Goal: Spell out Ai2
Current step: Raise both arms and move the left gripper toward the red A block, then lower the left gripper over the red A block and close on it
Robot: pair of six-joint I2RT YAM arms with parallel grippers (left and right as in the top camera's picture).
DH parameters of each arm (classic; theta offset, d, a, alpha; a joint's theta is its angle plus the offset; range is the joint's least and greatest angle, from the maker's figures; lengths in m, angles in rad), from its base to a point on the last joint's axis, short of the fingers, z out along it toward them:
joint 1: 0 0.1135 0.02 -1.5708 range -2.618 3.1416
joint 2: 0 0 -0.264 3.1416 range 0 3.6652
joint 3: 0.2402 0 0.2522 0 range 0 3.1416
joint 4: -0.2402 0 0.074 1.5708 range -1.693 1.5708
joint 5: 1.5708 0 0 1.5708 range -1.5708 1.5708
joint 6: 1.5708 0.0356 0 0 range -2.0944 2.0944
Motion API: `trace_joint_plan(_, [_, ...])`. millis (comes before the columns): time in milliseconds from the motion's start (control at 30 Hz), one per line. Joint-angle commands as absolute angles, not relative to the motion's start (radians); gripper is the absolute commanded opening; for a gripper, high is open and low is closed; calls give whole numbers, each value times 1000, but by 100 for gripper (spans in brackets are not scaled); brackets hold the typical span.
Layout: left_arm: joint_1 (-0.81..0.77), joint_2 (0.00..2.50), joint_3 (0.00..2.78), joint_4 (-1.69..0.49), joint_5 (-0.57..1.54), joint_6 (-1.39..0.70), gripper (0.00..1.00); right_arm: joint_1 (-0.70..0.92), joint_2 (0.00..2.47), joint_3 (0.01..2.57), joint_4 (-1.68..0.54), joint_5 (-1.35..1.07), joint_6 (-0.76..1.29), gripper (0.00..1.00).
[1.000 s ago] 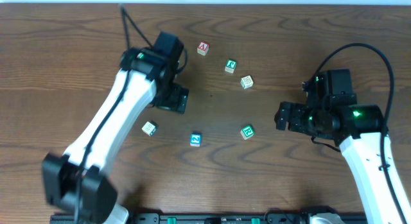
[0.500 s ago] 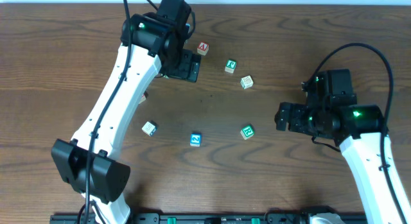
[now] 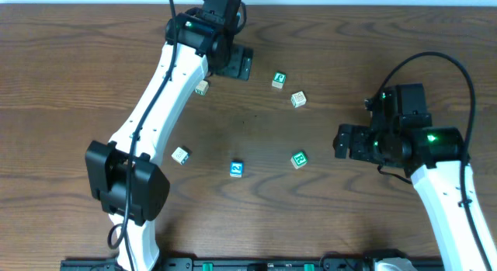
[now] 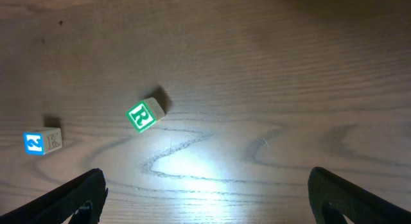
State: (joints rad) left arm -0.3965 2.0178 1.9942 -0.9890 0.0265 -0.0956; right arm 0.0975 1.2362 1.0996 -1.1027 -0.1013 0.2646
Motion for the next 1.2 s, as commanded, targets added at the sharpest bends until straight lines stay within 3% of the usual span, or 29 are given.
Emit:
trace_joint_plan(0, [-400,2027,2027,-923,-7,-41,96,106,1226,1116,-1112,-90,245,99])
trace_joint_plan(267, [-398,2164,2028,-778,-69,65,95,106,1231,1107,-1105,-90,246,99])
trace_joint_plan(533, [-398,2282,2034,-564,19,75,95,106,1231,1103,-1100,-90,257,99])
trace_joint_plan(1167, [-398,2429,2034,-430,65,26,95,106,1231,1100,-1116,-79,257,99])
